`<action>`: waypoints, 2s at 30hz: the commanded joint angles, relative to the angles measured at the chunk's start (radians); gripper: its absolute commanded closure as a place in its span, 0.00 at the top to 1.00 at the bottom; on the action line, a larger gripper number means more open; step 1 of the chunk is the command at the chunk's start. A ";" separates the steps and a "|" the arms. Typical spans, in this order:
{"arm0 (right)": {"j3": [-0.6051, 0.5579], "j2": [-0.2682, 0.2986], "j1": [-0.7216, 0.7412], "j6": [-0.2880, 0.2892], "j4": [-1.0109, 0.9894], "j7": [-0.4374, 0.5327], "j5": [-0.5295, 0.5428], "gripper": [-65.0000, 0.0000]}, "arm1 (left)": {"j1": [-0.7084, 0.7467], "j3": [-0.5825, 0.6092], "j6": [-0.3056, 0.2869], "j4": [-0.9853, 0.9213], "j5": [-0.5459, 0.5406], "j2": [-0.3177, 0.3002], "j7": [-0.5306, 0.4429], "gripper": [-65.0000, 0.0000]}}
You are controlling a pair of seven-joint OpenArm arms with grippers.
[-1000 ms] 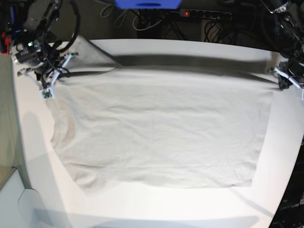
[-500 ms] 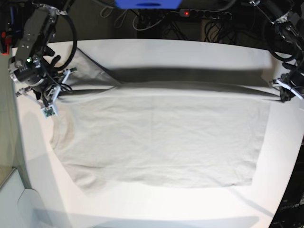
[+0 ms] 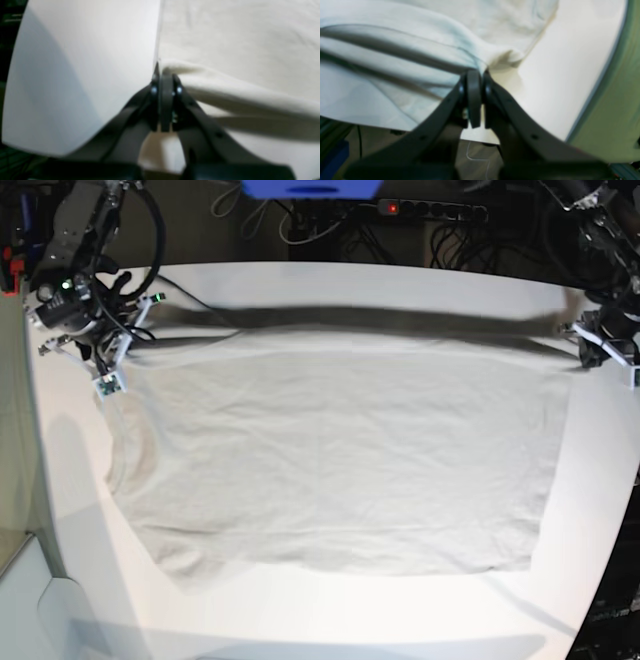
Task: Layout the t-shirt on the table in an organized manner, then fold the t-shirt properly
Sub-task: 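Lift the grasped edge with both grippers and fold it over the shirt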
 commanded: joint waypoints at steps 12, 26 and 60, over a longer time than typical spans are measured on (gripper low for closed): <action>0.008 0.035 0.040 0.011 -0.064 0.010 0.003 0.52 | 0.028 -0.006 0.005 0.017 -0.013 -0.003 -0.019 0.00; 0.003 -0.081 -0.148 0.011 0.033 0.019 0.006 0.54 | 0.029 -0.006 0.005 0.017 -0.016 -0.001 -0.019 0.00; -0.078 -0.112 -0.156 0.011 -0.043 0.020 0.006 0.12 | 0.029 -0.006 0.005 0.017 -0.015 -0.001 -0.020 0.00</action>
